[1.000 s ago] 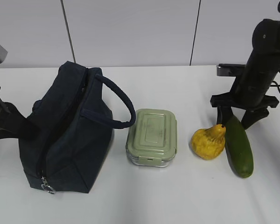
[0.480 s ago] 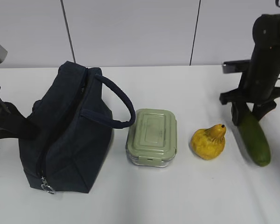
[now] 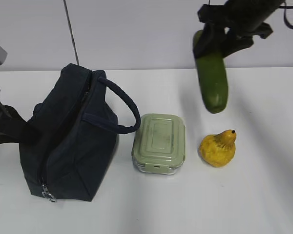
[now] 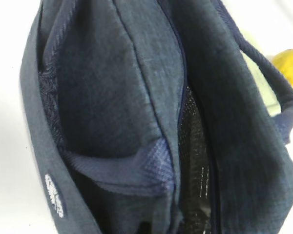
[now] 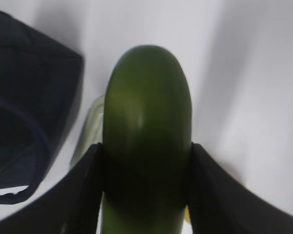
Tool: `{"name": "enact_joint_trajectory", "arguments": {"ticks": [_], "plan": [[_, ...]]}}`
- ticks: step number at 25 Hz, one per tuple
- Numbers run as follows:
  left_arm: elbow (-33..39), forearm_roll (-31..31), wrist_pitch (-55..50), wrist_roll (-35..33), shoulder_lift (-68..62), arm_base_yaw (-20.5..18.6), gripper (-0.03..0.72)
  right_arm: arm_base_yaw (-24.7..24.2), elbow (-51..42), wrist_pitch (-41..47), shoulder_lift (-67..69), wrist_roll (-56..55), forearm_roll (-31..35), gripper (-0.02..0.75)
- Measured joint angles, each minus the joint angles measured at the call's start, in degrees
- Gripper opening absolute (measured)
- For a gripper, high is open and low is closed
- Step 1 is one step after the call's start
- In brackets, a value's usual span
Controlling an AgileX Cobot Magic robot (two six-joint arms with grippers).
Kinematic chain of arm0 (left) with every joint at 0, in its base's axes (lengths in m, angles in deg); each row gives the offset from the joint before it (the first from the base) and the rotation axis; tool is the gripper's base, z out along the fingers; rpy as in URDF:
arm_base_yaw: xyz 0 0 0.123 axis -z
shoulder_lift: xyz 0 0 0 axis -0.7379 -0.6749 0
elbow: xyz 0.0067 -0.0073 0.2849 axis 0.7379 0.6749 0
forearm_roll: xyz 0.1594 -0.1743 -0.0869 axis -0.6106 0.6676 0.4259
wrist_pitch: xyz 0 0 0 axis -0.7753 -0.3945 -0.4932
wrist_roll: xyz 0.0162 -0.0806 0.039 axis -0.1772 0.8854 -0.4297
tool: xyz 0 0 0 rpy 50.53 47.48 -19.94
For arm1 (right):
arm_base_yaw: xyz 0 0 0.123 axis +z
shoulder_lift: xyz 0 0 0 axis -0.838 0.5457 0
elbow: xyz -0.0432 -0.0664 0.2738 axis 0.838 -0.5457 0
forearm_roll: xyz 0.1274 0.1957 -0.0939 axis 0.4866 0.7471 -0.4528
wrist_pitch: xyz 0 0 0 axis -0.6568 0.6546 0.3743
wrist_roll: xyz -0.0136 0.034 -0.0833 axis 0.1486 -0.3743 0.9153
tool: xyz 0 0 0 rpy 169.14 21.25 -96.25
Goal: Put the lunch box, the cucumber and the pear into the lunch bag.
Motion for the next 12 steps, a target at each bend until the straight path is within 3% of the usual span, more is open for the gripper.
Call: {"name": "enact_joint_trajectory", "arguments": {"ticks": [4, 12], "plan": [[0.00, 0.00, 0.20, 0.00, 0.00, 0.00, -0.015, 7.14, 0.00, -4.70, 0.00, 2.79, 6.39, 0.356], [0.00, 0.00, 0.61, 0.00, 0.00, 0.00, -0.015, 19.69, 0.00, -23.25, 1.08, 18.37, 27.28, 0.356]]}}
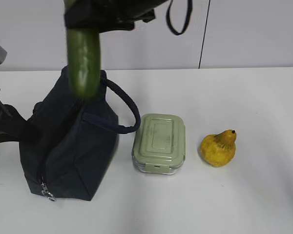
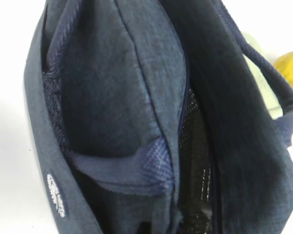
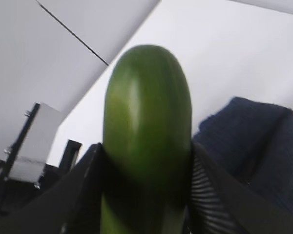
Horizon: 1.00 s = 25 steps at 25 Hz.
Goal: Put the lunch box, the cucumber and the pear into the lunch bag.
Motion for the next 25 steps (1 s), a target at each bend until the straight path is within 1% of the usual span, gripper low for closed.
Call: {"name": "enact_joint_trajectory", "arguments": {"ticks": [4, 6, 8, 11, 13, 16, 18, 19, 21, 22, 23, 25], "plan": [[0.00, 0.00, 0.07, 0.00, 0.00, 0.00, -0.015, 1.24, 0.00, -3.83, 4.96, 10.13, 11.65, 0.356], [0.00, 0.00, 0.07, 0.00, 0.00, 0.00, -0.015, 1.34, 0.00, -4.77, 7.79, 13.74, 13.60, 0.356], [0.00, 0.00, 0.07, 0.00, 0.00, 0.00, -0.015, 1.34, 0.00, -4.77, 9.67, 14.58, 11.32, 0.356], [0.00, 0.00, 0.07, 0.00, 0.00, 0.00, -0.015, 1.36, 0.00, -3.60, 10.91, 12.09, 3.04, 0.356], [0.00, 0.00, 0.21, 0.00, 0.00, 0.00, -0.015, 1.46, 0.00, -2.51, 11.41, 9.74, -1.12, 0.356], [0.00, 0.05, 0.21, 0.00, 0.00, 0.00, -0.015, 1.46, 0.00, -1.80, 11.64, 8.88, -3.82, 0.367], [0.00, 0.05, 0.21, 0.00, 0.00, 0.00, -0.015, 1.46, 0.00, -1.35, 11.64, 8.60, -3.94, 0.416], [0.00, 0.05, 0.21, 0.00, 0.00, 0.00, -0.015, 1.46, 0.08, -0.61, 11.64, 8.50, -4.06, 0.456], [0.00, 0.05, 0.21, 0.00, 0.00, 0.00, -0.015, 1.35, 0.75, 1.63, 11.64, 8.50, -4.26, 0.563], [0.00, 0.05, 0.21, 0.00, 0.00, 0.00, -0.015, 1.22, 1.39, 2.97, 11.64, 8.50, -4.41, 0.596], [0.00, 0.00, 0.21, 0.00, 0.00, 0.00, -0.015, 0.87, 2.03, 4.02, 11.64, 8.35, -4.41, 0.619], [0.00, 0.00, 0.21, 0.00, 0.00, 0.00, -0.015, 0.11, 2.88, 6.45, 11.64, 7.61, -4.71, 0.632]]}}
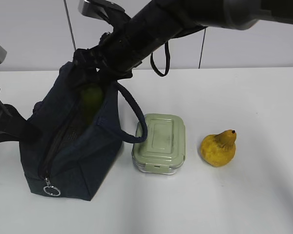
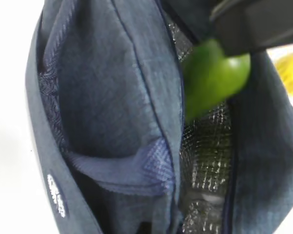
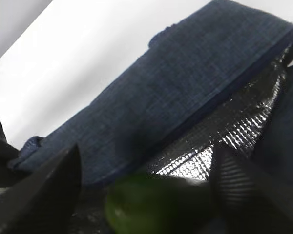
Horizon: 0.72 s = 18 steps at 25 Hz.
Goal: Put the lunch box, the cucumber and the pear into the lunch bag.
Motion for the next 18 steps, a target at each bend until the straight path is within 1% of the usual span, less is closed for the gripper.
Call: {"name": "enact_joint_trajectory", "arguments": {"ticks": [1, 3, 4, 6, 9, 11, 13, 18], "plan": [[0.00, 0.00, 0.00, 0.00, 0.00, 0.00, -0.015, -0.62, 0.10, 0.71, -0.30, -1.06, -0.82, 0.631], [0.00, -0.05, 0.00, 0.00, 0.00, 0.00, -0.015, -2.21, 0.14, 1.80, -1.59, -4.22, -5.85, 0.618], [0.00, -0.05, 0.00, 0.00, 0.00, 0.00, -0.015, -3.28, 0.14, 2.57, -2.60, -6.29, -9.02, 0.608], [0.00, -0.11, 0.00, 0.00, 0.00, 0.00, -0.015, -5.43, 0.14, 4.80, -4.80, -11.00, -18.03, 0.594], [0.00, -0.23, 0.00, 0.00, 0.00, 0.00, -0.015, -9.09, 0.47, 10.57, -7.46, -17.14, -28.01, 0.586], [0.00, -0.25, 0.00, 0.00, 0.00, 0.00, -0.015, -11.01, 0.56, 16.13, -7.83, -18.97, -30.79, 0.585], [0.00, -0.25, 0.00, 0.00, 0.00, 0.00, -0.015, -11.72, 0.56, 18.98, -7.83, -20.35, -33.27, 0.585], [0.00, -0.30, 0.00, 0.00, 0.00, 0.00, -0.015, -11.78, -1.19, 19.74, -8.20, -25.61, -41.51, 0.584]]}}
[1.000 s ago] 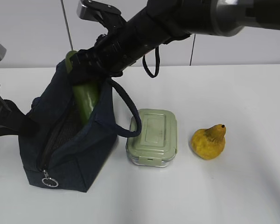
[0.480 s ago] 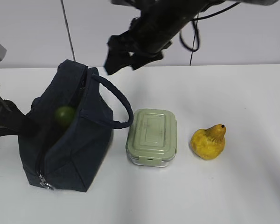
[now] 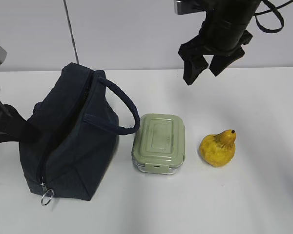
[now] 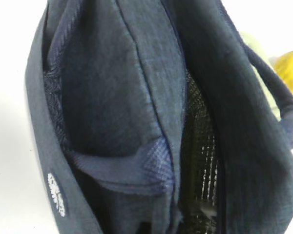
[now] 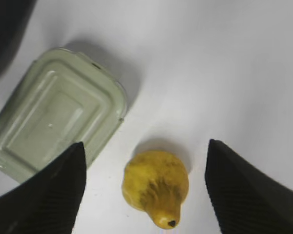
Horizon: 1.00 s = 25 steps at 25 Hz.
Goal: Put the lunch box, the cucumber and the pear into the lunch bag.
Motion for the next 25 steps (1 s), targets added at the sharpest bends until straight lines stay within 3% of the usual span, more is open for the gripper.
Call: {"name": "enact_joint_trajectory", "arguments": {"ticks": [11, 20, 25], "plan": [[0.00, 0.00, -0.30, 0.00, 0.00, 0.00, -0.015, 0.00, -22.21, -2.49, -5.98, -0.91, -3.02, 0.584], [0.00, -0.10, -0.36, 0.00, 0.00, 0.00, -0.015, 0.00, -26.07, -11.48, -5.98, -0.26, -3.66, 0.584], [0.00, -0.17, -0.41, 0.00, 0.00, 0.00, -0.015, -0.75, -26.07, -11.84, -3.94, -0.26, -4.13, 0.563]]}}
